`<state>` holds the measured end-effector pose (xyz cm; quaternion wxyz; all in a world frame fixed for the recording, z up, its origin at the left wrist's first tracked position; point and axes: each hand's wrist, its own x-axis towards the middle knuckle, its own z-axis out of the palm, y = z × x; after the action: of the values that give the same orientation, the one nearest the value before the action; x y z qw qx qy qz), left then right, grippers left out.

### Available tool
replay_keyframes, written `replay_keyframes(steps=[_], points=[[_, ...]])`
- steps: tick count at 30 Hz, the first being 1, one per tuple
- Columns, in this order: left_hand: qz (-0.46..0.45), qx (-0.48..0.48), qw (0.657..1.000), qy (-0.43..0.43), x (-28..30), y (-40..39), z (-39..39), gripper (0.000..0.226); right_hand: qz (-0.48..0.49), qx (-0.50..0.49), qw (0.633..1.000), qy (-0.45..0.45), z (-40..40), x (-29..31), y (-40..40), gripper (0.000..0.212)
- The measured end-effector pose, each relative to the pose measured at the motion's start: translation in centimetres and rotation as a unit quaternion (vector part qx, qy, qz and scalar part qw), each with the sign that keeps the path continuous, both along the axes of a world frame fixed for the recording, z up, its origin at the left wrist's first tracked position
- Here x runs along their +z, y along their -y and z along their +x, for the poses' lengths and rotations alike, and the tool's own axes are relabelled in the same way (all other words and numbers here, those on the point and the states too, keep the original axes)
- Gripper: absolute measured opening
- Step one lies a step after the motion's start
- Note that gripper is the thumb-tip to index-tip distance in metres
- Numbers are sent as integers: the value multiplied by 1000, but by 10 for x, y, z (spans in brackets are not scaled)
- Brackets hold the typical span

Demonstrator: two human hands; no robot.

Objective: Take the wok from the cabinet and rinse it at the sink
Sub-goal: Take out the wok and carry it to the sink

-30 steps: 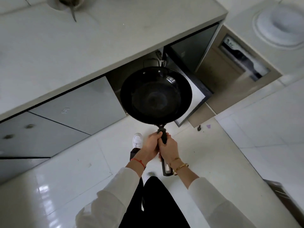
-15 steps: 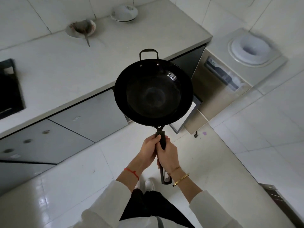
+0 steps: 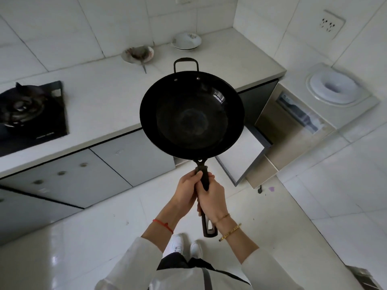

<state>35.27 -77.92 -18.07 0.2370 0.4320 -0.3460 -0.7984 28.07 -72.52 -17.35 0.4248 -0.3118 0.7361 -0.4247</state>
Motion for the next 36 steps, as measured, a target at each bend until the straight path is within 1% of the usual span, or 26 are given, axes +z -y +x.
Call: replay_keyframes(steps=[5,10,17,22,25,28,32,36], points=[[13,56,998,-14,5,-6,23,27,-3,38,999,-9,21,4,1,19],[1,106,994,-4,5,-11,50,27,-4,87,996,-11,45,7,4,20],[-4,199,980,-2,3,-22,97,31,-13,175,984,0,86,6,7,19],[0,281,960,-21,3,-33,136,26,-11,248,969,12,123,3,10,19],[-3,322,946,-19,2,-39,162,26,-6,297,955,9,149,3,13,21],[-5,373,928,-8,1,-44,192,26,7,349,937,15,179,5,17,19],[-5,436,900,-8,-2,-49,241,26,15,409,912,26,229,6,24,17],[-2,488,873,-14,-5,-50,306,27,8,458,889,18,296,1,30,18]])
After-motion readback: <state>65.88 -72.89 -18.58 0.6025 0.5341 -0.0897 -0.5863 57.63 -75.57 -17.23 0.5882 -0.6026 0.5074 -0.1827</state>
